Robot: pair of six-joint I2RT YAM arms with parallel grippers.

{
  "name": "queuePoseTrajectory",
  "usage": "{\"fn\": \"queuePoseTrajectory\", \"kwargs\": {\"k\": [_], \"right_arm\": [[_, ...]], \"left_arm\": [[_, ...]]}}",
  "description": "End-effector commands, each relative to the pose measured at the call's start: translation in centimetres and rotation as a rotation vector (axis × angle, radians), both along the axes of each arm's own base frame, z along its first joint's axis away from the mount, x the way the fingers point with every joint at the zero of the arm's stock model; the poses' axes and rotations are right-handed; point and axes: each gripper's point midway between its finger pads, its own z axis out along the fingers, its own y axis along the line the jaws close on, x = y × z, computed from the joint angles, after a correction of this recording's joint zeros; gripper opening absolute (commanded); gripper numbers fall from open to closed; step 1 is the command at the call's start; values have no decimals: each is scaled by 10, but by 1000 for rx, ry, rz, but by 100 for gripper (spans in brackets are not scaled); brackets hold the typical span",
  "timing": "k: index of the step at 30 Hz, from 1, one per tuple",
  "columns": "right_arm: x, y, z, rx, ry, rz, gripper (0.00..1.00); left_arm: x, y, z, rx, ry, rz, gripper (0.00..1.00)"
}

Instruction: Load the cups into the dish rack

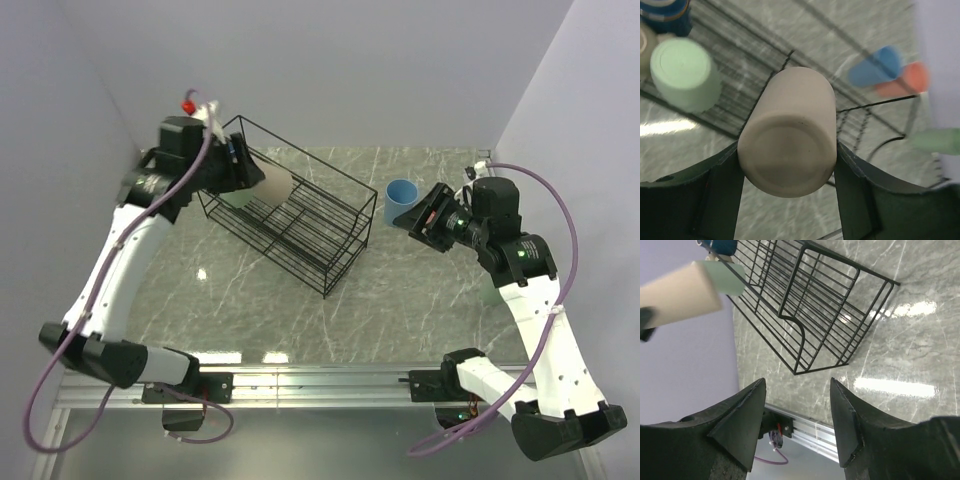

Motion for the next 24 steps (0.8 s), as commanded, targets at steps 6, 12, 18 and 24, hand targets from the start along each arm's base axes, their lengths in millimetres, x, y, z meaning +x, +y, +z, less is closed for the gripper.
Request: {"fn": "queuePoseTrajectory", "kwargs": {"k": [6,12,18,24], "right_arm": [[-2,-7,2,-53,-6,8,61],[-4,-8,2,-51,-1,3,60],[-8,-11,-5,-57,12,-8,60],[-9,-13,-7,-68,15,-13,60]], "left_arm": [[14,-10,-51,238,82,21,0],[32,-8,-56,283,84,72,0],[53,-16,-68,338,95,70,0],[75,-11,-75,421,97,138,0]]}}
